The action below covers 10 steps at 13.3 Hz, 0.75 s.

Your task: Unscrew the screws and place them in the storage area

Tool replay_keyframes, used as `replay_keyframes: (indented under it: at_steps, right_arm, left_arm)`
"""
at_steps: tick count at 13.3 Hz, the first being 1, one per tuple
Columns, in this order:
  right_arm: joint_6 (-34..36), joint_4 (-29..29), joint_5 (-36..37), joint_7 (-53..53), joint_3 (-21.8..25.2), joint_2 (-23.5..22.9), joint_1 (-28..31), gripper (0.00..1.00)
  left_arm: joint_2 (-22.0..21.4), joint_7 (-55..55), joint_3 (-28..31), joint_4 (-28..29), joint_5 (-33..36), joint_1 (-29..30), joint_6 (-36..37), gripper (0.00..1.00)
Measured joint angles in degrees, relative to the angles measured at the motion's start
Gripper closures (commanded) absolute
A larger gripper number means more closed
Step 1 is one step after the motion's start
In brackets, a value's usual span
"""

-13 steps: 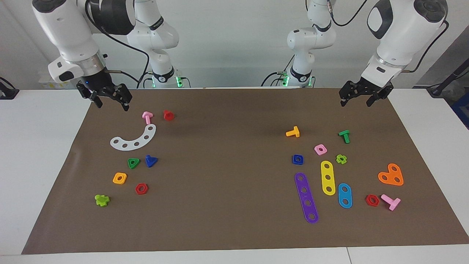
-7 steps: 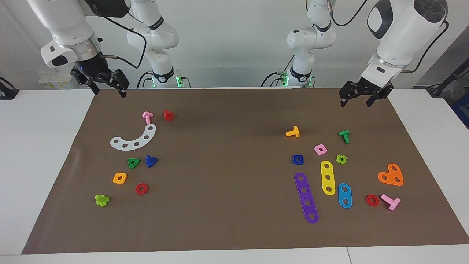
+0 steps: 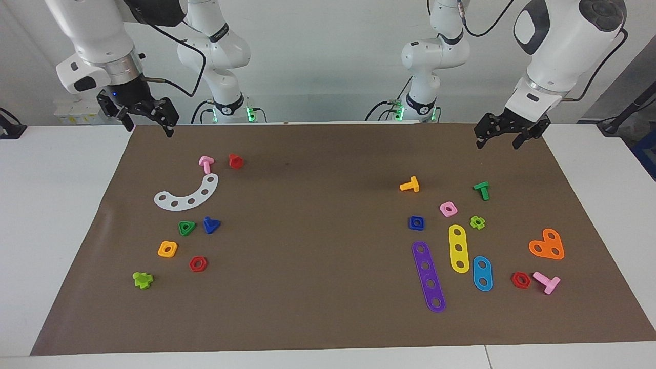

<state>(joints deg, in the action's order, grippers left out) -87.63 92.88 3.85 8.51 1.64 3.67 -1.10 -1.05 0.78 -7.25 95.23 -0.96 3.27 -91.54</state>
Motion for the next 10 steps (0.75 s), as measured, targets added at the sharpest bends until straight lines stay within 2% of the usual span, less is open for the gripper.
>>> replay_keyframes:
  at_steps: [3,10]
  right_arm:
    - [0.05,-0.55,-2.37,0.0,0.25,0.04,0.01,0.0]
    - [0.71,-0.48,-2.43,-3.75,0.32,0.04,0.01,0.0]
  left_arm:
    - [0.0,0.0,0.0,0.0,0.0,0.0,0.0,0.0]
    - [0.0,0.0,0.0,0.0,0.0,0.0,0.0,0.0]
